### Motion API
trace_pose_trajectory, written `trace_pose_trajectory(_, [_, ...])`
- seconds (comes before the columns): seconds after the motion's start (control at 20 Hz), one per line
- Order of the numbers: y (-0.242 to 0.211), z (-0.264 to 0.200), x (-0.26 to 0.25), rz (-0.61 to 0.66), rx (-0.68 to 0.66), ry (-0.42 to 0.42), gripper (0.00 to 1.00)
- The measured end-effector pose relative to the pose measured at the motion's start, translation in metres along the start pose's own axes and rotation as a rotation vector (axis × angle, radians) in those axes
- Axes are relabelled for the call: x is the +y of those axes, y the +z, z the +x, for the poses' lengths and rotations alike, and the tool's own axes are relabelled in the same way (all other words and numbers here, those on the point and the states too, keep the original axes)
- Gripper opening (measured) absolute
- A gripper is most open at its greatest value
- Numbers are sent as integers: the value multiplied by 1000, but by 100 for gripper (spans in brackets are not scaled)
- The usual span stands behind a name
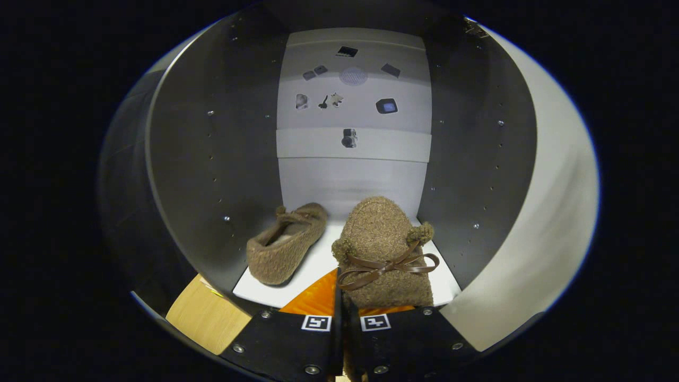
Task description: Open the shoe cabinet door, grab the shoes and put them into the shoe cabinet, then close the shoe cabinet door.
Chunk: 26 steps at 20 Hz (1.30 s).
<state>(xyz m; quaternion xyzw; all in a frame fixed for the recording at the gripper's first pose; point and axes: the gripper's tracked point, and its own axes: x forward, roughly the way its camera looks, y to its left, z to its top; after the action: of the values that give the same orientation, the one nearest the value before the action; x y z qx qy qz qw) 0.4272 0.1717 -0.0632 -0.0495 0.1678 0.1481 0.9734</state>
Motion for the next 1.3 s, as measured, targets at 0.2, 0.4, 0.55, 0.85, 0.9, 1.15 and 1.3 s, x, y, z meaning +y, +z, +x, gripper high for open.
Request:
trace_pose_trajectory(0.2, [12, 48, -5, -11, 25, 3, 6])
trace_pose_trajectory(0.4, [21, 99, -10, 8, 60, 11, 6])
trace_pose_trajectory(0.55, [15, 131, -10, -1, 112, 2, 6])
trace_pose_trajectory(0.85, [-6, 161, -10, 20, 197, -30, 8])
trace_pose_trajectory(0.9, [-6, 163, -8, 29, 198, -32, 8])
trace_pose_trajectory(1.15, [-7, 154, -12, 41, 212, -49, 16])
trace_pose_trajectory(1.3, [-5, 135, -12, 31, 199, -59, 18])
